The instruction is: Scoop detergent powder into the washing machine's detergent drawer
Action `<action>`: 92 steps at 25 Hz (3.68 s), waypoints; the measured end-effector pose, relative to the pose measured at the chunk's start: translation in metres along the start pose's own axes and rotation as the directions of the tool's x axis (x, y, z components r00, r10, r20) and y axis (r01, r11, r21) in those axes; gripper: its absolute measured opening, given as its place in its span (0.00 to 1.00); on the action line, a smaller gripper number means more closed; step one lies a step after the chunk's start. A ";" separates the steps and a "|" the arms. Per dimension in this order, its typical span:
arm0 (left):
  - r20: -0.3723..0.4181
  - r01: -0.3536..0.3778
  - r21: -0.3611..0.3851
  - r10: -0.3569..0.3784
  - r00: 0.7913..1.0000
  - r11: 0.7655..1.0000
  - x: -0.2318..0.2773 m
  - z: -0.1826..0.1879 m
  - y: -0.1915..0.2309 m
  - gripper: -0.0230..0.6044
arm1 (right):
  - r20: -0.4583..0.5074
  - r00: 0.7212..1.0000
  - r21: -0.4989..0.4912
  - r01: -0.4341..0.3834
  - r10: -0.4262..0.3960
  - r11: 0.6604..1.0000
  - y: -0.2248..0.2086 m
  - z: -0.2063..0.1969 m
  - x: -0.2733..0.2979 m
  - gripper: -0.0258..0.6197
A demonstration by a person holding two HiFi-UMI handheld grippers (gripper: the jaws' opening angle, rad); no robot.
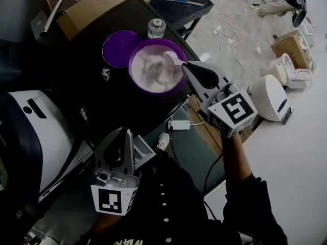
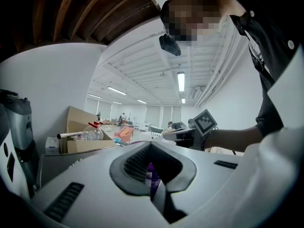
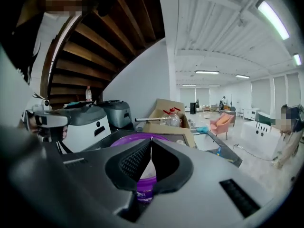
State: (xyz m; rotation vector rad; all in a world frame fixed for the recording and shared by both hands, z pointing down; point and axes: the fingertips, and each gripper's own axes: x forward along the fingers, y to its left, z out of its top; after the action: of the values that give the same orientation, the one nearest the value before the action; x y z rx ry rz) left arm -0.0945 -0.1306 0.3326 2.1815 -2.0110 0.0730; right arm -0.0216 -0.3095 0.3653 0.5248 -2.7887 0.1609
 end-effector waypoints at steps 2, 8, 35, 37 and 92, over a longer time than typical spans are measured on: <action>-0.028 -0.003 -0.024 0.002 1.000 1.000 -0.002 -0.005 -0.002 0.05 | -0.011 1.000 -0.041 0.009 -0.009 0.999 0.003 0.002 0.003 0.09; -0.037 -0.014 -0.029 0.013 0.999 0.999 -0.005 -0.008 0.003 0.05 | -0.099 0.995 -0.121 0.014 -0.027 0.993 0.010 -0.013 0.018 0.09; -0.003 -0.018 -0.010 0.018 1.000 1.000 -0.021 0.007 0.006 0.05 | 0.064 0.997 0.563 -0.002 -0.041 0.827 0.002 -0.018 0.004 0.09; 0.000 -0.018 -0.006 0.018 1.000 1.000 -0.022 0.008 0.005 0.05 | 0.080 0.996 0.586 -0.013 -0.042 0.810 0.005 -0.016 0.001 0.09; 0.132 -0.396 0.058 0.386 0.913 0.917 -0.171 0.027 0.084 0.05 | -0.008 0.875 0.598 -0.383 0.483 0.704 0.266 -0.052 -0.032 0.09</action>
State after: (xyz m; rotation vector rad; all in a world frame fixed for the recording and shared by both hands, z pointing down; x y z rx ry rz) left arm -0.1954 0.0270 0.2884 1.8291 -2.5297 0.0828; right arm -0.0778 -0.0440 0.3907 -0.0579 -2.6046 1.1413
